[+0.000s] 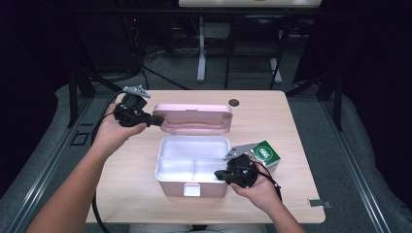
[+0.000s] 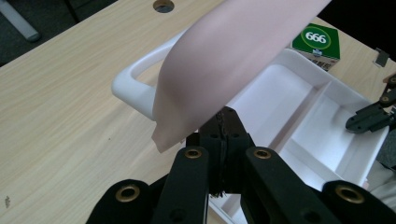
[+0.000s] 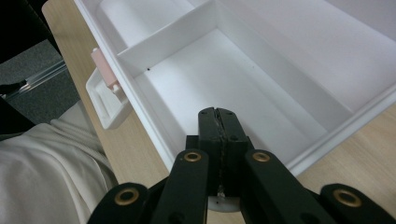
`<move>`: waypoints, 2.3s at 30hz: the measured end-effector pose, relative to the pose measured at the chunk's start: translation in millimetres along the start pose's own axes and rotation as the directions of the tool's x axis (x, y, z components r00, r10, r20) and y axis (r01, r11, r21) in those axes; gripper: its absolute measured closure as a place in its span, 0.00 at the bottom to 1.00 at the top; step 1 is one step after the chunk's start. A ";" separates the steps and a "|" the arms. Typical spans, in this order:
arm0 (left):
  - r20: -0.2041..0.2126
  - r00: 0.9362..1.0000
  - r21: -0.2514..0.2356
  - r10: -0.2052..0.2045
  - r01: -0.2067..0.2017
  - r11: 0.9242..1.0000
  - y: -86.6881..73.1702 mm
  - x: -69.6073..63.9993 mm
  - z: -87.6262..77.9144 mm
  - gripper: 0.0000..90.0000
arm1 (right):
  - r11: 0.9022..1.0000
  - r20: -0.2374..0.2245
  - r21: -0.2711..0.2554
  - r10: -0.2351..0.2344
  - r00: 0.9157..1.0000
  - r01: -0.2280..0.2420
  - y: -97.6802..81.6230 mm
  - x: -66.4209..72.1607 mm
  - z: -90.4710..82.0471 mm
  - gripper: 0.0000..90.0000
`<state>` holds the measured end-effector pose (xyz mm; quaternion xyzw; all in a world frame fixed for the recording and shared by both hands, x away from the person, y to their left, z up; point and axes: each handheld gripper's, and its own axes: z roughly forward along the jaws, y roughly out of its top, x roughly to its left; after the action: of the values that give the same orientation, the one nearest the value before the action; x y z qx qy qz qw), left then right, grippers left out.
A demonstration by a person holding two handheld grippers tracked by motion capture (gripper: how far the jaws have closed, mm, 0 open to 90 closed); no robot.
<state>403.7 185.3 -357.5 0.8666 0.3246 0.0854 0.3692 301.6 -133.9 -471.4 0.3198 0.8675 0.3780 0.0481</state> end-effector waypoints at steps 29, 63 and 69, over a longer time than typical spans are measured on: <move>-0.074 0.997 0.067 -0.034 0.039 0.997 1.3 26.0 19.7 0.95 | 1.000 -0.005 0.008 0.009 1.000 -0.008 -0.5 -0.8 2.8 1.00; 0.044 0.956 0.287 0.291 -0.291 0.913 -6.7 -27.8 32.3 0.75 | 1.000 -0.005 0.003 0.013 1.000 -0.013 -0.6 -1.6 2.2 0.99; 0.066 0.941 0.309 0.332 -0.335 0.890 -7.4 -36.5 37.7 0.75 | 1.000 -0.014 -0.020 0.021 1.000 -0.022 0.6 -2.0 -3.7 0.96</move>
<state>386.3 144.2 -386.2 0.9576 0.1784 0.0893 0.2077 302.3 -137.1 -468.6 0.3260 0.8605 0.3894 0.0414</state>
